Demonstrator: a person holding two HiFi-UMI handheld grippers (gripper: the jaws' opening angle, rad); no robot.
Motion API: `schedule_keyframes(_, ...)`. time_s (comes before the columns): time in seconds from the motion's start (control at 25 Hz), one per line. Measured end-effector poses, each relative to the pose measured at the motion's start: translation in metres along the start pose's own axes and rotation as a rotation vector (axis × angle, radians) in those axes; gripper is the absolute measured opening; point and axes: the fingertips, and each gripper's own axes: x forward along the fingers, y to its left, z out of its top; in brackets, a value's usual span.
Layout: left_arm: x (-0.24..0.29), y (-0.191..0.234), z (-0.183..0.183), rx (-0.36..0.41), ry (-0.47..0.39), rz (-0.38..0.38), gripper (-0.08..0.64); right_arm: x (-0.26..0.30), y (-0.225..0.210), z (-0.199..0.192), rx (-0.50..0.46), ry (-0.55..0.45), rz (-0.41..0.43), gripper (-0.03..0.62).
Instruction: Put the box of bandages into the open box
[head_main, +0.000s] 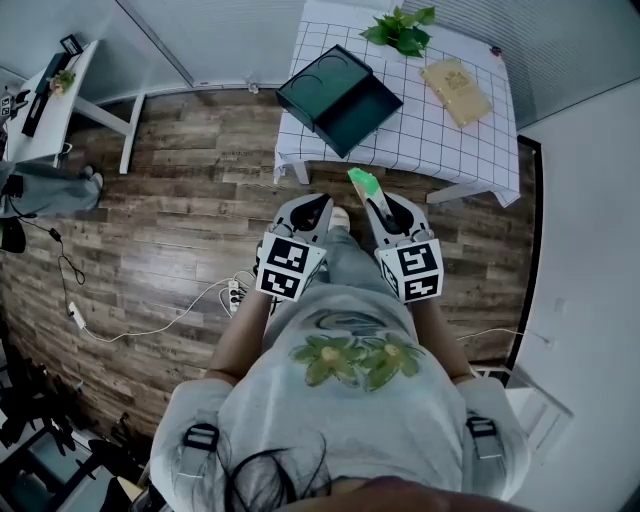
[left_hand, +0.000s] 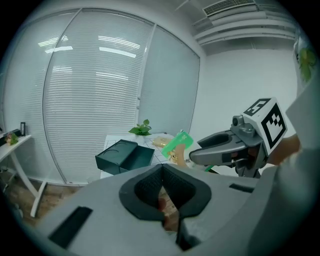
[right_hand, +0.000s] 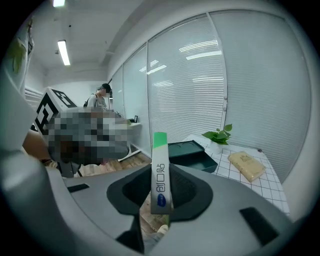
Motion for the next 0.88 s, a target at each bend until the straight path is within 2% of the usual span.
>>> schedule_keyframes(0.88, 0.063, 0.056, 0.041, -0.028, 0.017, 0.065, 0.008, 0.072, -0.07, 0.04, -0.027, 0.01, 0.05, 0.091)
